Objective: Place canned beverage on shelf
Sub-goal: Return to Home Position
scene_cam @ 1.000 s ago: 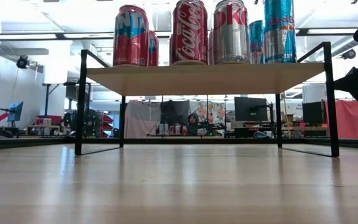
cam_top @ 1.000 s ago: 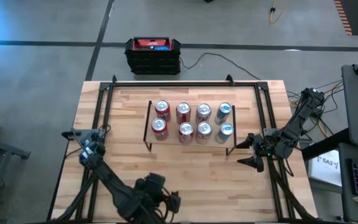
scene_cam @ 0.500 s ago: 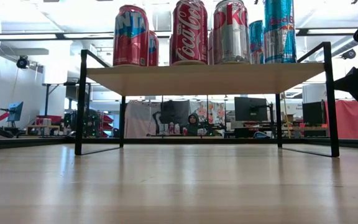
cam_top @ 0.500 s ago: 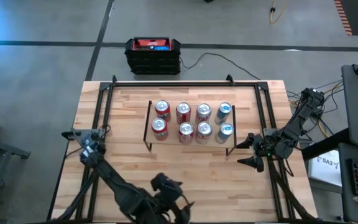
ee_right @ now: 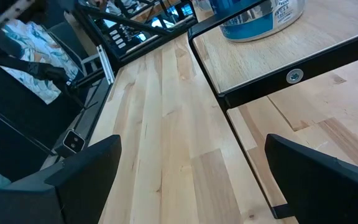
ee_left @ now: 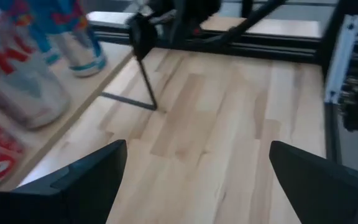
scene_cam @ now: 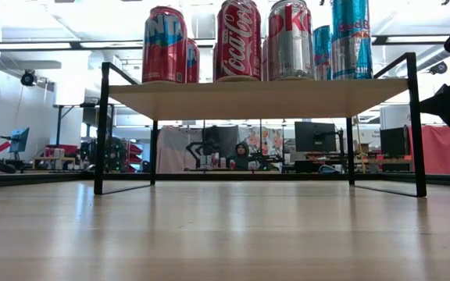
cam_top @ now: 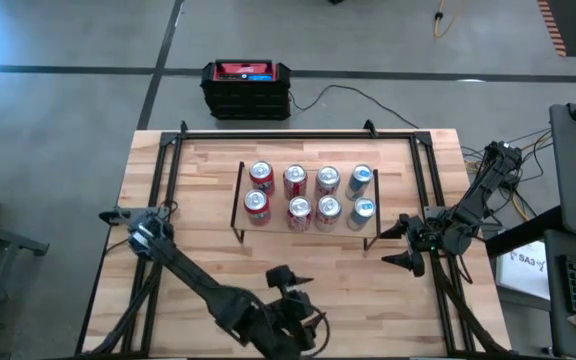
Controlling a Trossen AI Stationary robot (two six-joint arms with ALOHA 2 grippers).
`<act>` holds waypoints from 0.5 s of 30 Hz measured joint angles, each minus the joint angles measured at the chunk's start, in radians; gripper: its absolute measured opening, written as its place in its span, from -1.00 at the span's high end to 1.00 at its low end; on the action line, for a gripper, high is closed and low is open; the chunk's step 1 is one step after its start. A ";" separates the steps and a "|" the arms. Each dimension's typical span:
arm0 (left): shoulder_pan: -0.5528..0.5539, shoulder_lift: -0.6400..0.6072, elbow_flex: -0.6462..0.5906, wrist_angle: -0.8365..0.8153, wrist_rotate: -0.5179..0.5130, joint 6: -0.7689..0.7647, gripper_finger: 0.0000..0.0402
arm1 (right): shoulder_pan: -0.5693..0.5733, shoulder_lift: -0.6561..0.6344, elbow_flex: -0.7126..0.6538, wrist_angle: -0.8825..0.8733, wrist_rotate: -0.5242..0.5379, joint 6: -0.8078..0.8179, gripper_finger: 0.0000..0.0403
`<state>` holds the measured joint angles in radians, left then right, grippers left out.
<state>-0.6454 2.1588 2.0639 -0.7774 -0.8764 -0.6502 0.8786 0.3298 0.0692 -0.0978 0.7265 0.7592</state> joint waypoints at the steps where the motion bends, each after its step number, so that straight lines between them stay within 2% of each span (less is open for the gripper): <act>1: 0.004 -0.027 -0.062 0.067 0.022 0.036 -0.88 | 0.000 0.000 0.000 0.000 0.000 0.000 -0.91; 5: 0.014 -0.218 -0.394 0.355 0.103 0.094 -0.88 | 0.000 0.000 0.000 0.000 0.000 0.000 -0.91; 8: 0.013 -0.390 -0.646 0.517 0.102 0.093 -0.88 | 0.000 0.000 0.000 0.001 0.000 0.000 -0.91; 12: 0.013 -0.621 -0.980 0.664 0.102 0.089 -0.88 | 0.000 0.000 0.000 0.000 0.000 0.000 -0.91; 15: 0.014 -0.823 -1.159 0.685 0.096 0.060 -0.88 | 0.000 0.000 0.000 0.000 0.000 0.000 -0.91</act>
<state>-0.6318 1.3354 0.9049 -0.0920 -0.7801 -0.5903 0.8787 0.3298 0.0692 -0.0975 0.7262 0.7591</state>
